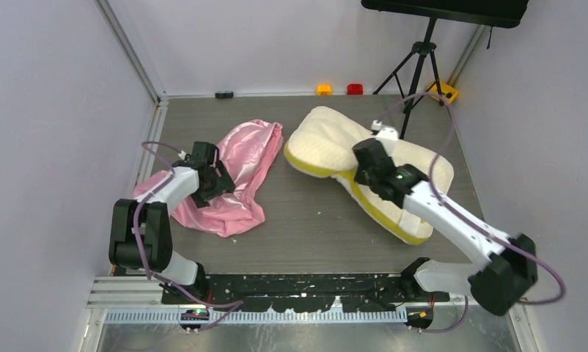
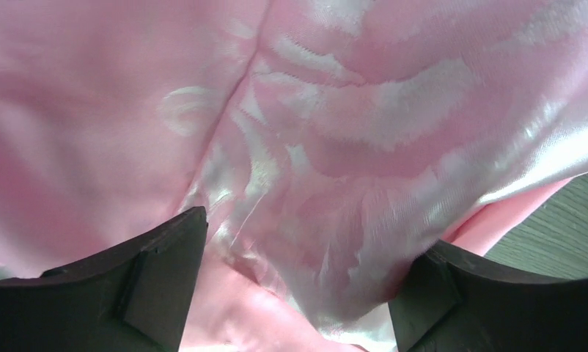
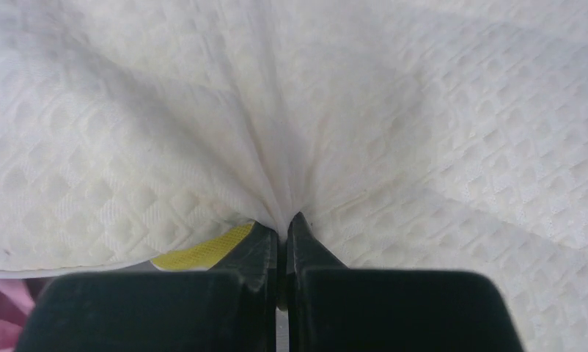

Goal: Remove the pillowcase from the pillow

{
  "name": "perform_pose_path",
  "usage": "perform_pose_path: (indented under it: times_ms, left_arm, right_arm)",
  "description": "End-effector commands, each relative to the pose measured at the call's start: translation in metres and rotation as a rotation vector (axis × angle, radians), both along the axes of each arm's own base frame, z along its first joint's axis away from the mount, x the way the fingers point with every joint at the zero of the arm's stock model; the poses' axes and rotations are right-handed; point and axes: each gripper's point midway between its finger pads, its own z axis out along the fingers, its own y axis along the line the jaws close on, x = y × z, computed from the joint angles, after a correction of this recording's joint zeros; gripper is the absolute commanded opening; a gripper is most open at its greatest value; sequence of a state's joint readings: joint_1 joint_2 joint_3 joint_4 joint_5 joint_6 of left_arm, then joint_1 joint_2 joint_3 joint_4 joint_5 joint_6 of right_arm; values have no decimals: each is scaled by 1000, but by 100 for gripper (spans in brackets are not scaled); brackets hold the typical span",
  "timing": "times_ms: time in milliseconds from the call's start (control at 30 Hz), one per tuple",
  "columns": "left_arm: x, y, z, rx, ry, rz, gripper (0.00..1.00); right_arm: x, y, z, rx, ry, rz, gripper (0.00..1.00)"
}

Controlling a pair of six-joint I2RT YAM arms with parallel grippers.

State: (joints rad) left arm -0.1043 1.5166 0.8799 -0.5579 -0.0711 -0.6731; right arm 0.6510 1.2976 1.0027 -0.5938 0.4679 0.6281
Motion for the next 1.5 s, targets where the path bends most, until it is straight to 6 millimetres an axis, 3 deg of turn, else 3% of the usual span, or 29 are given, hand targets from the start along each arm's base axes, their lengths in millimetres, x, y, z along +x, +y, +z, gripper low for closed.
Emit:
perform_pose_path:
  times_ms: [0, 133, 267, 367, 533, 667, 700, 800, 867, 900, 1000, 1067, 1200, 1267, 1367, 1467]
  left_arm:
    - [-2, 22, 34, 201, -94, 32, 89]
    - [-2, 17, 51, 360, -93, -52, 99]
    - [0, 8, 30, 372, 80, -164, 100]
    - [3, -14, 14, 306, 189, -253, 100]
    - [15, -63, 7, 152, 164, -370, 98]
    - [23, -91, -2, 21, 154, -401, 78]
    - [25, -99, -6, -18, 160, -410, 70]
    - [37, -123, -13, -153, 155, -427, 32]
    - [58, -136, 3, -214, 122, -429, 4]
    - [70, -138, 16, -217, 101, -438, 0]
    - [103, -138, 73, -169, -17, -440, 0]
    - [130, -137, 127, -136, -149, -426, 0]
    - [176, -122, 233, -139, -363, -342, 0]
    - [193, -105, 273, -174, -443, -263, 0]
    - [211, -79, 310, -264, -545, -150, 0]
    - [211, -58, 312, -295, -573, -79, 0]
  right_arm:
    - [17, -27, 107, 178, -359, -159, 0]
    - [14, -38, 127, 168, -393, -176, 0]
    - [11, -37, 124, 185, -375, -177, 0]
    - [6, -36, 120, 213, -366, -171, 0]
    - [-4, -38, 117, 228, -352, -161, 0]
    - [-11, -40, 118, 246, -354, -151, 0]
    - [-13, -40, 118, 250, -353, -147, 0]
    - [-18, -38, 122, 263, -349, -118, 0]
    - [-21, -35, 124, 273, -342, -95, 0]
    - [-22, -34, 125, 275, -336, -84, 0]
    - [-26, -30, 127, 284, -322, -53, 0]
    - [-24, -26, 134, 295, -334, -35, 0]
    - [-3, -15, 166, 316, -380, -32, 0]
    - [11, -1, 184, 367, -401, -22, 0]
    - [31, 24, 216, 463, -431, 11, 0]
    - [49, 48, 227, 509, -417, 49, 0]
